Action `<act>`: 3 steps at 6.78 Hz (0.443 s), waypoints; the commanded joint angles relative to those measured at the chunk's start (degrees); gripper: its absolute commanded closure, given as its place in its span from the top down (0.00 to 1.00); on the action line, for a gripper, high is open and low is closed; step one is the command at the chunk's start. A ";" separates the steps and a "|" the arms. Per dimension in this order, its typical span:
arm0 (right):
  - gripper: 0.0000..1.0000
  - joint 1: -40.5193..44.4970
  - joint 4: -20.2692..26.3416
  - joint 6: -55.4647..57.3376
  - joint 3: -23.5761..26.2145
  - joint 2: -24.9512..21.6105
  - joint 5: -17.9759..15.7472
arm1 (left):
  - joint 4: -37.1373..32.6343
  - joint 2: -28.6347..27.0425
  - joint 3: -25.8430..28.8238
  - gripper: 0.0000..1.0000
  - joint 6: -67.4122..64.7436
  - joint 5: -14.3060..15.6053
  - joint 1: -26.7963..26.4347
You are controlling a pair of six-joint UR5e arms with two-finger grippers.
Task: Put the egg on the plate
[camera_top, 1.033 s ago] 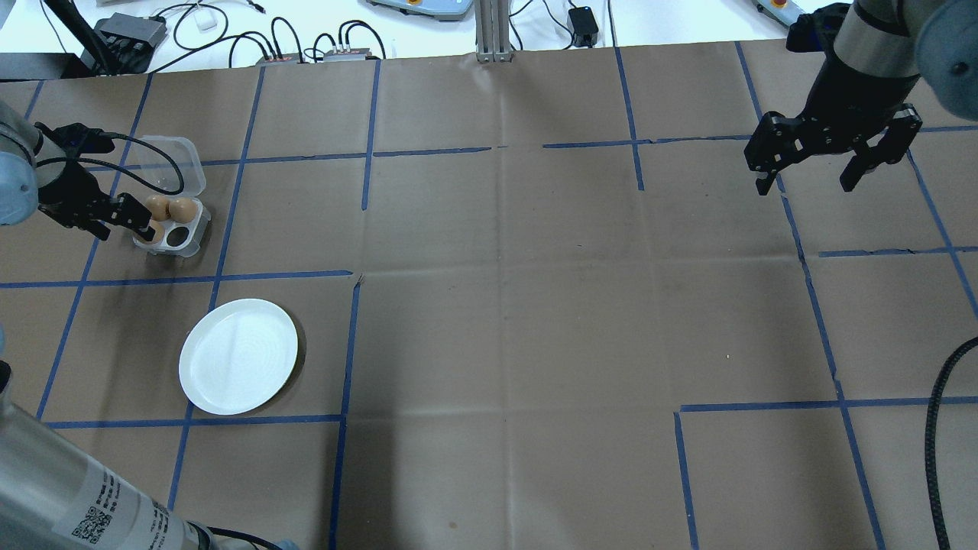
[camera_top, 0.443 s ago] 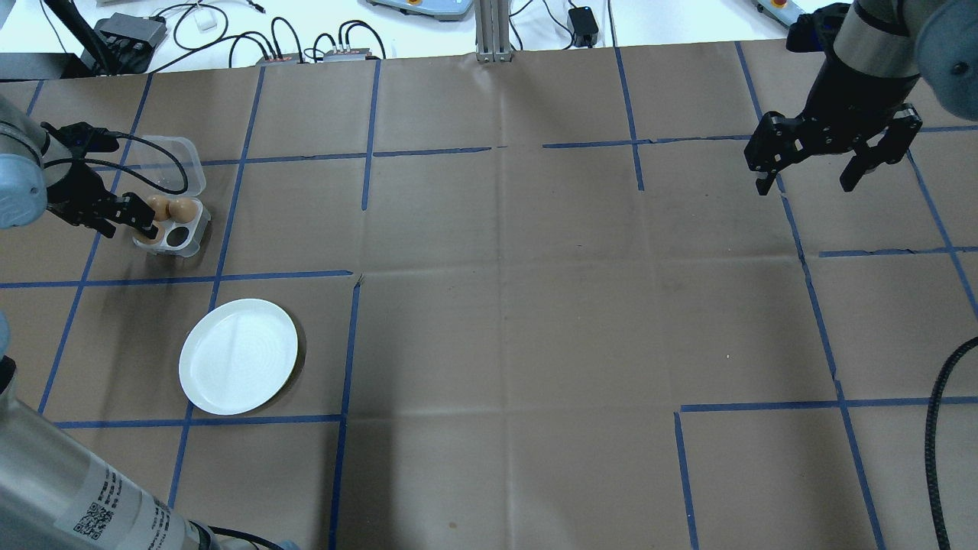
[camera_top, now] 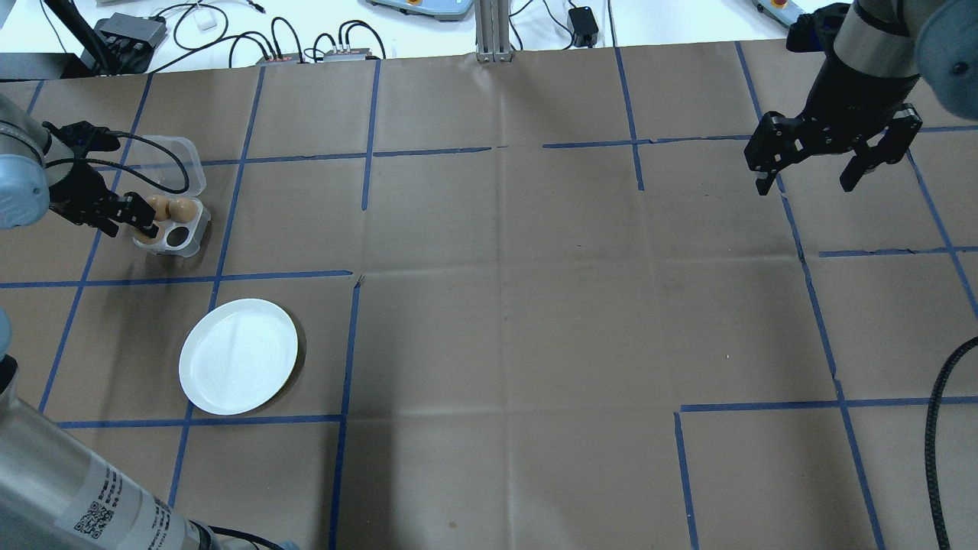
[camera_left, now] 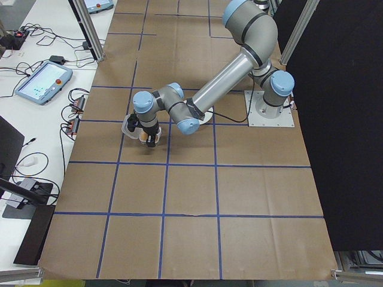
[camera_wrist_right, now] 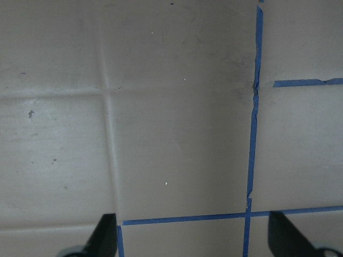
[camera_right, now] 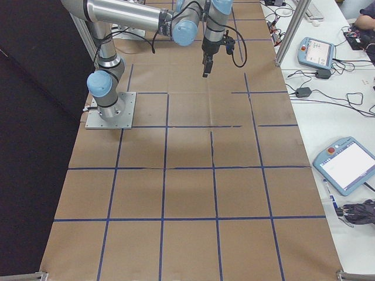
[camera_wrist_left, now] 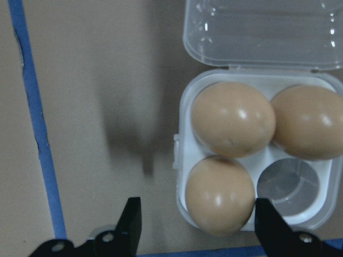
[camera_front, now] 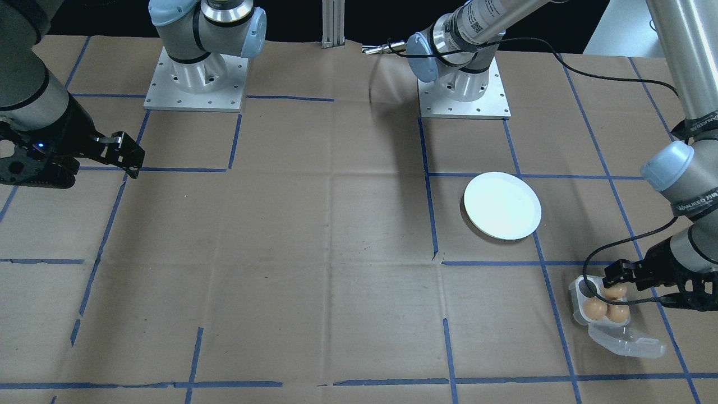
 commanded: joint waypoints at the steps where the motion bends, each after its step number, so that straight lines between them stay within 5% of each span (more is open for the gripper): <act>1: 1.00 0.00 0.00 0.00 0.00 0.00 0.00 | 0.27 -0.11 0.10 0.78 -0.03 -0.43 -0.26; 3: 1.00 0.00 0.00 0.00 0.00 0.00 0.00 | 0.27 -0.19 0.10 0.77 0.05 -1.57 -0.70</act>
